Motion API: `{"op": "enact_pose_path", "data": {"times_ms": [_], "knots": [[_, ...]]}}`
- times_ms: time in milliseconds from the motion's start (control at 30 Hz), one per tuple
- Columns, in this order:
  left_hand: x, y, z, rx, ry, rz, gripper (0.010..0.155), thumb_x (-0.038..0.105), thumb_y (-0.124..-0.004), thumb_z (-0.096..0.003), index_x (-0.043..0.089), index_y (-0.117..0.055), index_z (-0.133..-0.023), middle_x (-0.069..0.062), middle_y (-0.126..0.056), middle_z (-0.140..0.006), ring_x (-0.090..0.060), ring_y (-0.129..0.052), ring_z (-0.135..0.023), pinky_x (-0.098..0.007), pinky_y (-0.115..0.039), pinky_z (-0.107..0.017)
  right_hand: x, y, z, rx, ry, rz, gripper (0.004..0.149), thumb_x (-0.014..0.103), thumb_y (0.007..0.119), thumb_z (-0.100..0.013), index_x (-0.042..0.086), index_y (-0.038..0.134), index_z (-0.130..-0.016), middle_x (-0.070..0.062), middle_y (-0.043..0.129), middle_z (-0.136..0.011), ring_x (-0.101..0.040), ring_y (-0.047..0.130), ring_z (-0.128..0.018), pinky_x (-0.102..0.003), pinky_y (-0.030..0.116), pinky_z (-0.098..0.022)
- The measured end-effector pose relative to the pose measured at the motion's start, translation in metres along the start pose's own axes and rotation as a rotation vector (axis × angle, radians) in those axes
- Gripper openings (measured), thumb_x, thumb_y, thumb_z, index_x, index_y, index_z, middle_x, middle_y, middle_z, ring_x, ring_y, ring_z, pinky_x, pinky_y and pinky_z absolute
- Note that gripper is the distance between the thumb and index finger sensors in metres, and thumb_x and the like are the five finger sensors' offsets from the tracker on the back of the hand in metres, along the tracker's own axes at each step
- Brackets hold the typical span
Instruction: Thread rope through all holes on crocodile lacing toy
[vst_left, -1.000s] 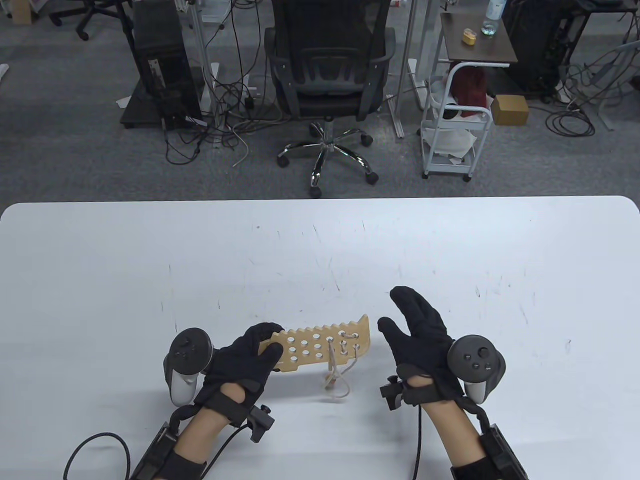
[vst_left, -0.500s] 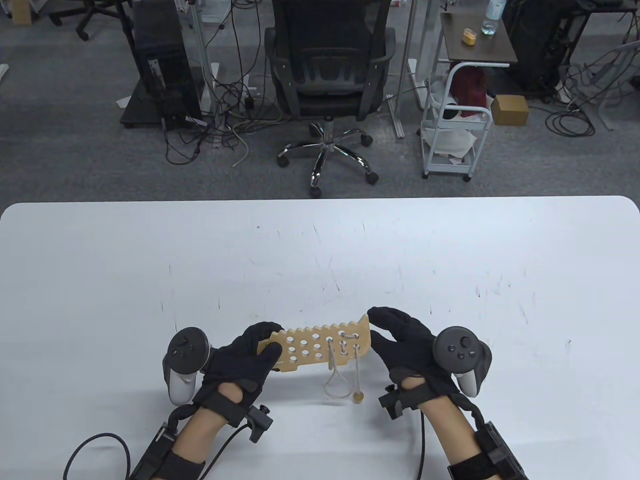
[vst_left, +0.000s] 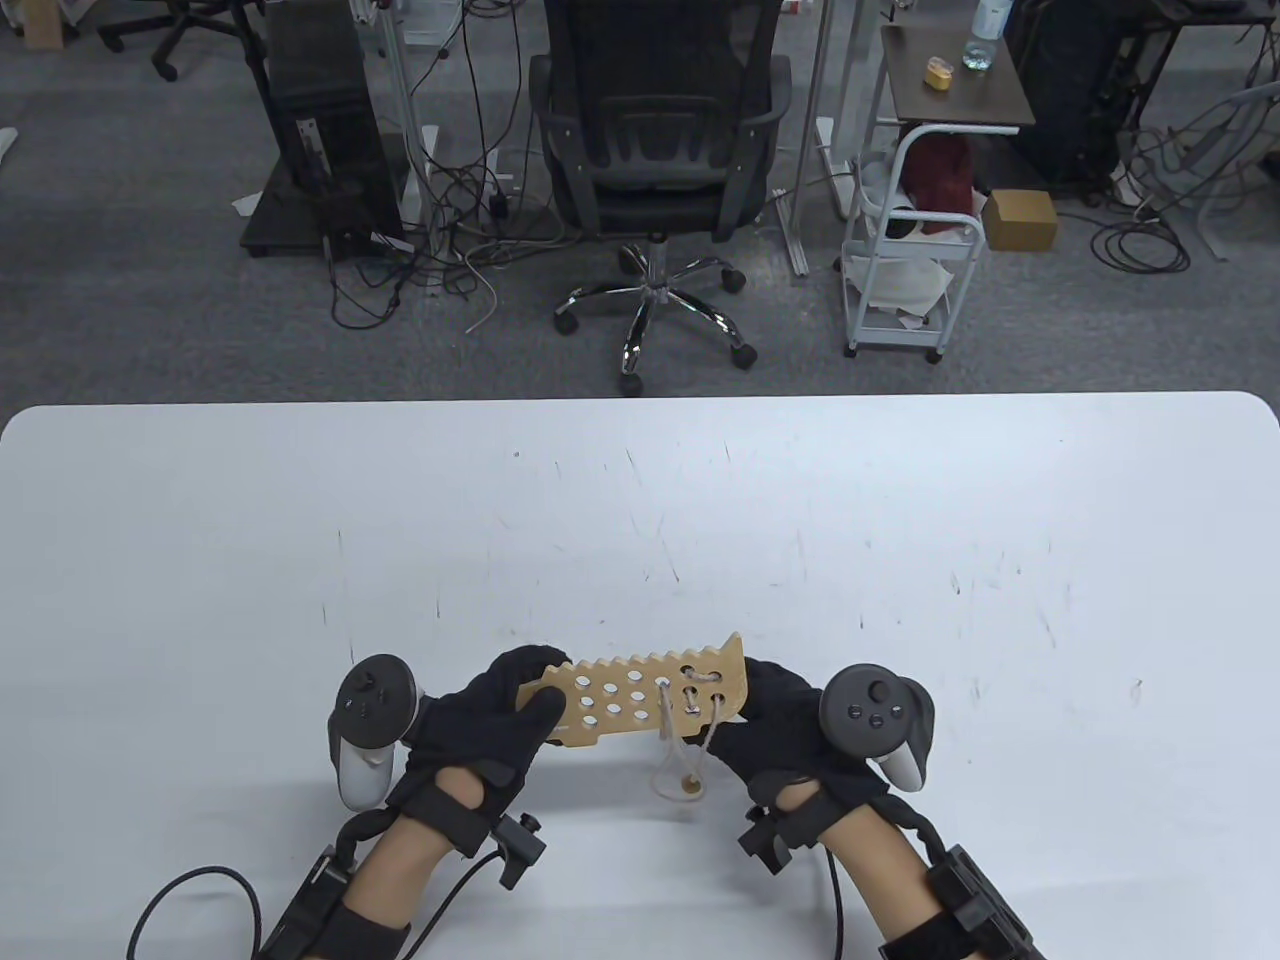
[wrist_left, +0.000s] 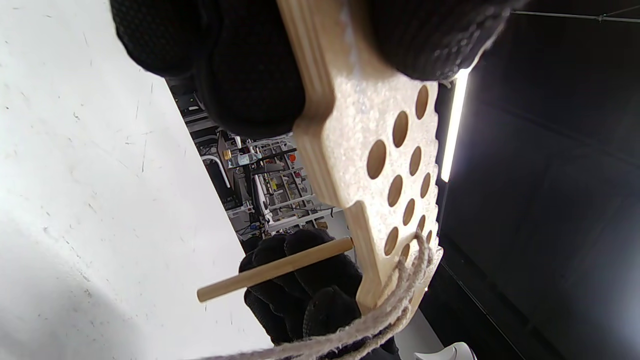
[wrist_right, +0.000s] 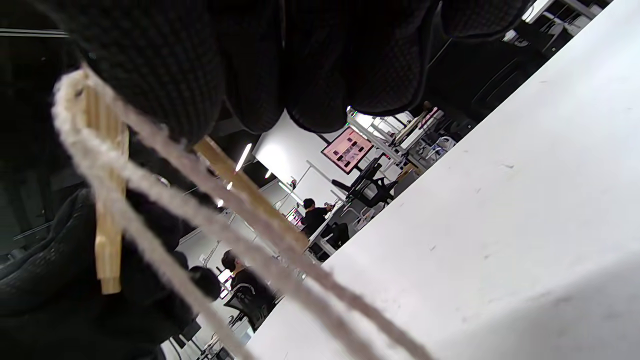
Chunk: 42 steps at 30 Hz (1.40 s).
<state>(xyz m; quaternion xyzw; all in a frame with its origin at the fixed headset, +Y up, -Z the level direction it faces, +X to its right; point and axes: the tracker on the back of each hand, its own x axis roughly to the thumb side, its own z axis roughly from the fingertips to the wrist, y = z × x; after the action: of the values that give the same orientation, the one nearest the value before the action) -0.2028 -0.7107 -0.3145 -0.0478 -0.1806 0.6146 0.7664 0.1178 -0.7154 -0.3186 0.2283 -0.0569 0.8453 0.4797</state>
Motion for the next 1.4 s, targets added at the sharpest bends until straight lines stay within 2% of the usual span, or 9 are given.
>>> {"op": "enact_pose_path", "data": {"times_ms": [267, 667, 1400], "knots": [[0.001, -0.004, 0.000, -0.034, -0.008, 0.034, 0.054, 0.044, -0.079, -0.0400, 0.027, -0.072, -0.090, 0.003, -0.091, -0.076, -0.021, -0.097, -0.052, -0.047, -0.074, -0.063, 0.009, 0.011, 0.002, 0.028, -0.047, -0.009, 0.053, 0.039, 0.095, -0.040, 0.018, 0.084, -0.088, -0.013, 0.085, -0.093, -0.042, 0.078, -0.084, -0.065, 0.054, -0.063], [0.001, -0.005, 0.000, -0.026, -0.003, 0.049, 0.054, 0.044, -0.079, -0.0400, 0.027, -0.071, -0.090, 0.003, -0.091, -0.076, -0.021, -0.098, -0.052, -0.048, -0.074, -0.063, 0.009, 0.010, 0.003, -0.008, -0.059, -0.031, 0.041, 0.035, 0.093, -0.041, 0.021, 0.091, -0.080, -0.009, 0.092, -0.084, -0.040, 0.082, -0.081, -0.065, 0.055, -0.063], [0.000, 0.005, 0.001, 0.050, 0.033, 0.029, 0.054, 0.044, -0.079, -0.0397, 0.027, -0.072, -0.090, 0.003, -0.092, -0.075, -0.022, -0.098, -0.051, -0.047, -0.075, -0.061, -0.005, -0.023, 0.002, -0.167, 0.041, -0.026, 0.040, 0.033, 0.093, -0.042, 0.022, 0.091, -0.080, -0.007, 0.098, -0.077, -0.037, 0.088, -0.076, -0.064, 0.058, -0.062]]}}
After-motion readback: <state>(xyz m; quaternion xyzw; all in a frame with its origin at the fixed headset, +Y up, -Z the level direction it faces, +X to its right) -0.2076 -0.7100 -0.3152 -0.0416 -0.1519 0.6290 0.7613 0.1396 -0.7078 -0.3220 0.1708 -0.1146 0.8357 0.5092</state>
